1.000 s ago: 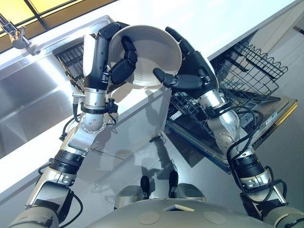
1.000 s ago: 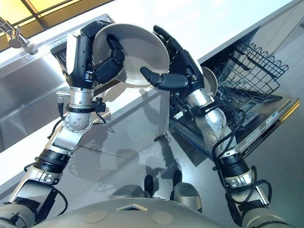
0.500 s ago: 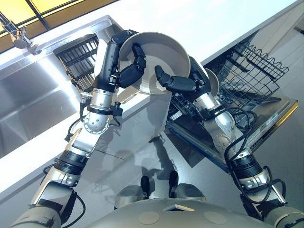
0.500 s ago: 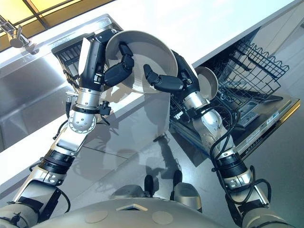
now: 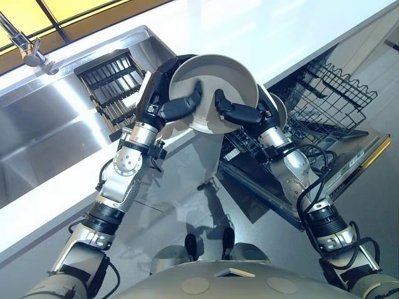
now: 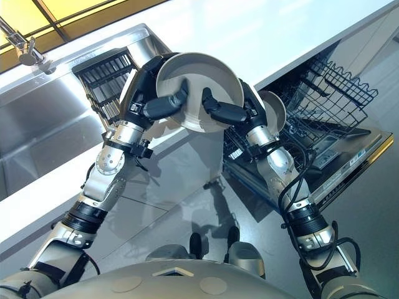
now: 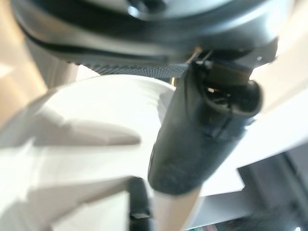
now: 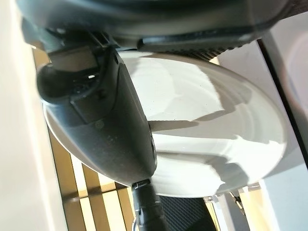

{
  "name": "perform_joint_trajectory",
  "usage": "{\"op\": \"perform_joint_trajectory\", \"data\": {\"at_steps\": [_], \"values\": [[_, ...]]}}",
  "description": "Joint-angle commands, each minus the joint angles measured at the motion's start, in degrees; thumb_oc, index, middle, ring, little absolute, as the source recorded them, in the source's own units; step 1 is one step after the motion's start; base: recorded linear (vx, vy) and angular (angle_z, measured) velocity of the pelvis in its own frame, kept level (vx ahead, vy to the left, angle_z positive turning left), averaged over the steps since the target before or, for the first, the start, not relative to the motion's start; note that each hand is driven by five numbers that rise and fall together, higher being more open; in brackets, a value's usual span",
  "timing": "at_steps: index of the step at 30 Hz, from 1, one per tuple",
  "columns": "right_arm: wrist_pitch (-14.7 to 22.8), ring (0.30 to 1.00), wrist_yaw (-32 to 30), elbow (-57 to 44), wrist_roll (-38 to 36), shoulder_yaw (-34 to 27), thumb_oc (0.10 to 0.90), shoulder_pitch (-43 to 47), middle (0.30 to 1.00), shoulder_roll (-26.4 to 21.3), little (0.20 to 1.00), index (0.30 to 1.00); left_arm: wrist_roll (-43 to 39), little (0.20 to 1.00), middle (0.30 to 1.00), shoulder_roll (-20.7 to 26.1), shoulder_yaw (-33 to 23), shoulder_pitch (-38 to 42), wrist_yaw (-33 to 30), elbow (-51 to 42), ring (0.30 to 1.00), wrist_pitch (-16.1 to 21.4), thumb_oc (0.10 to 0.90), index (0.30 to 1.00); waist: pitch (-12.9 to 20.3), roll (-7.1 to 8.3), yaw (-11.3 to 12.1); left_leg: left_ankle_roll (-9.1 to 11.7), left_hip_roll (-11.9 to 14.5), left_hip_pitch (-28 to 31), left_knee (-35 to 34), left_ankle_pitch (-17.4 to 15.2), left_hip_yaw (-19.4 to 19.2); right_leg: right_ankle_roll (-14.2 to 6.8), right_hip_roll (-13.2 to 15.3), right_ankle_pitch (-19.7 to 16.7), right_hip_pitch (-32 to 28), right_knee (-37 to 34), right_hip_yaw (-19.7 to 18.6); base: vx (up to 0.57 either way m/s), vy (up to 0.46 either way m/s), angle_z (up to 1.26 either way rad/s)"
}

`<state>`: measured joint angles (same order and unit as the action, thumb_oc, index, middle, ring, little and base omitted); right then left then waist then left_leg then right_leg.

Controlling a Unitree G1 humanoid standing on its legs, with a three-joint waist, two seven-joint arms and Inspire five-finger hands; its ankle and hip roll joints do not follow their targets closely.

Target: Pick up plates and place into dishwasher.

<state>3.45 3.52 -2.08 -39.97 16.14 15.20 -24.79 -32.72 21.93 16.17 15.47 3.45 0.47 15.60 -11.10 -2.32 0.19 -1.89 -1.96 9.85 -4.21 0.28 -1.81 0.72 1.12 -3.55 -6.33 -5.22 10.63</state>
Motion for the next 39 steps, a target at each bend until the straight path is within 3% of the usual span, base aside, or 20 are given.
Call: {"op": "perform_joint_trajectory", "data": {"at_steps": [1, 7, 10, 18, 25, 29, 35, 39], "values": [[14.58, 0.300, -6.37, -3.69, -1.35, -7.91, 0.100, 6.92, 0.300, 3.85, 0.200, 0.300, -2.34, 0.900, 0.900, -0.35, 0.59, 2.45, 2.40, 0.37, 0.900, 2.02, 0.800, 0.900, 7.29, 0.76, 1.02, 1.66, -0.54, -2.24, 0.73, -3.23, 0.65, -2.61, -1.89, 12.26, -1.11, 7.74, 2.62, 0.02, -0.005, 0.04], [21.06, 0.300, -23.33, -0.92, 23.30, -16.67, 0.100, 6.76, 0.300, -2.49, 0.200, 0.300, 0.92, 0.900, 0.900, 6.60, -8.54, 3.34, -2.33, 1.19, 0.900, 0.62, 0.800, 0.900, 7.39, 0.17, 1.04, 1.71, -0.84, -2.17, 0.74, -3.29, 0.77, -2.56, -1.69, 12.60, -1.14, 7.79, 2.54, 0.02, 0.003, 0.04], [20.76, 0.300, -26.02, 2.25, 27.63, -21.43, 0.100, 3.84, 0.300, -6.17, 0.200, 0.300, 2.13, 0.900, 0.900, 8.64, -13.57, 1.78, -2.75, 0.60, 0.900, -0.13, 0.800, 0.900, 7.32, -0.09, 1.02, 1.73, -0.94, -2.09, 0.56, -3.28, 0.84, -2.59, -1.60, 12.69, -1.17, 7.66, 2.41, 0.00, 0.000, 0.00], [18.72, 0.300, -22.42, 7.70, 28.40, -28.76, 0.100, -7.65, 0.300, -7.12, 0.200, 0.300, 4.82, 0.900, 0.900, 9.31, -23.24, -5.25, -4.78, 0.34, 0.900, 1.42, 0.800, 0.900, 6.74, -0.74, 0.24, 1.79, -0.95, -1.85, 0.23, -3.13, 0.44, -2.63, -1.25, 12.80, -1.06, 7.70, 2.07, 0.01, 0.031, 0.00], [17.97, 0.300, -20.29, 11.05, 36.77, -29.83, 0.100, -13.62, 0.300, -6.95, 0.200, 0.300, 12.06, 0.900, 0.900, 10.78, -28.94, -9.64, -11.75, 2.64, 0.900, 4.34, 0.800, 0.900, 5.62, -1.16, -0.58, 1.68, -1.13, -2.20, 0.88, -3.41, -0.18, -2.67, -0.55, 13.11, -0.19, 8.85, 2.15, 0.00, 0.011, 0.00], [18.00, 0.300, -19.35, 11.62, 40.65, -29.40, 0.100, -15.77, 0.300, -7.23, 0.200, 0.300, 10.85, 0.900, 0.900, 11.47, -31.69, -11.53, -12.80, 3.00, 0.900, 4.69, 0.800, 0.900, 5.05, -1.43, -0.75, 1.60, -1.37, -2.52, 1.09, -3.57, -0.44, -2.77, -0.15, 13.09, 0.34, 9.11, 2.19, 0.01, 0.013, -0.05], [17.35, 0.300, -20.09, 14.00, 44.01, -27.14, 0.100, -16.05, 0.300, -7.88, 0.200, 0.300, 9.46, 0.900, 0.900, 10.79, -32.40, -12.88, -13.85, 4.43, 0.900, 5.52, 0.800, 0.900, 4.03, -2.15, -0.47, 1.72, -1.74, -3.32, 1.86, -3.76, -0.43, -2.90, 0.57, 13.00, 1.20, 9.65, 2.35, 0.00, 0.028, -0.03], [14.33, 0.300, -23.67, 17.17, 46.06, -24.73, 0.100, -13.98, 0.300, -9.59, 0.200, 0.300, 8.65, 0.900, 0.900, 9.81, -30.83, -13.07, -15.10, 5.18, 0.900, 6.15, 0.800, 0.900, 2.92, -3.35, 0.26, 1.94, -2.14, -4.33, 2.54, -3.52, 0.11, -2.84, 1.11, 13.06, 2.07, 10.40, 2.57, -0.01, 0.053, 0.01]]}}
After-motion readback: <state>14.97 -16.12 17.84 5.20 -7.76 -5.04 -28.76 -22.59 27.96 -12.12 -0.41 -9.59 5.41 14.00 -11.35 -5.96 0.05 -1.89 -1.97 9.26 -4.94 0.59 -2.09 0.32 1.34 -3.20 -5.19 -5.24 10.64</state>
